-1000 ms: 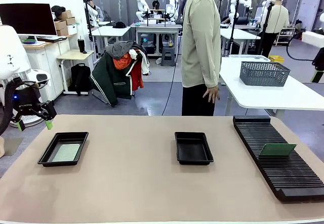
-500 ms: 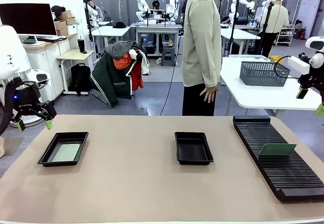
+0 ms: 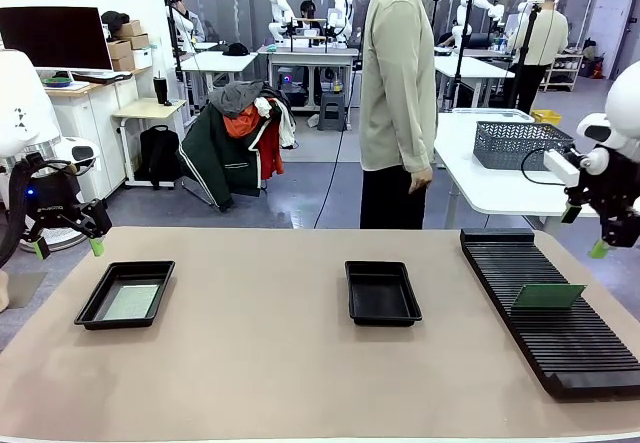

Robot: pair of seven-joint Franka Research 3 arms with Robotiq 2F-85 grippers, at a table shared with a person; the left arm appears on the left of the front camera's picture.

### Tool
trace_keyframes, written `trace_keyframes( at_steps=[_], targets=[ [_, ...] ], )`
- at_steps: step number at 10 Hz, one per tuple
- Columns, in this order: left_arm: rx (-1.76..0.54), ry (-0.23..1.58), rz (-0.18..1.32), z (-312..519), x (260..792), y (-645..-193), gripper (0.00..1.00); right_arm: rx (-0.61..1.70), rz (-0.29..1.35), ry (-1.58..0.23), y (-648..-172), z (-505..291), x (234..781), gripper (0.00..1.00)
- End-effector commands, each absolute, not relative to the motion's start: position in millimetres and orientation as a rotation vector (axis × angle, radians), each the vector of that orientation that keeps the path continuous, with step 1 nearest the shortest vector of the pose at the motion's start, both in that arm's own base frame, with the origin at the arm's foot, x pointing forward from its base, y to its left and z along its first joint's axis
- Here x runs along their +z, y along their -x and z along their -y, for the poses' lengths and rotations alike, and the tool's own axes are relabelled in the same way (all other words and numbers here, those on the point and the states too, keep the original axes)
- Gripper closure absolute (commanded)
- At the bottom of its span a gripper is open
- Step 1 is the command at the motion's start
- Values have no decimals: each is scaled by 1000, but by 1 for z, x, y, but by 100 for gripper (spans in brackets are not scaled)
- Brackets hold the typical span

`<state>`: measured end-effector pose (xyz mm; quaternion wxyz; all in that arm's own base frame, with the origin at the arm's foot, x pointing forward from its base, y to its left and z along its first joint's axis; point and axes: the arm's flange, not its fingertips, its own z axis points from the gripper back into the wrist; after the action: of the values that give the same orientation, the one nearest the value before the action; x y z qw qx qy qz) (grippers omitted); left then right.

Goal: Inspect and transfer BCBs to ESD trays.
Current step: Pick up the Blank PCB from the PCB Rack and place it in the right ESD tray.

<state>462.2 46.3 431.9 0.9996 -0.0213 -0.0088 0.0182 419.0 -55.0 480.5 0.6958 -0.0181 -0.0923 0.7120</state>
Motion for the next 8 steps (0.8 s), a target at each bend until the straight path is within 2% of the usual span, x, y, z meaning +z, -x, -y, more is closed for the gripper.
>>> trace_keyframes(
  at_steps=[1,8],
  targets=[
    [38,42,25,-46,430,-462,0,1611,235,59,-427,49,455,0],
    [38,42,25,-46,430,-462,0,1641,199,37,-433,50,382,0]
  ],
)
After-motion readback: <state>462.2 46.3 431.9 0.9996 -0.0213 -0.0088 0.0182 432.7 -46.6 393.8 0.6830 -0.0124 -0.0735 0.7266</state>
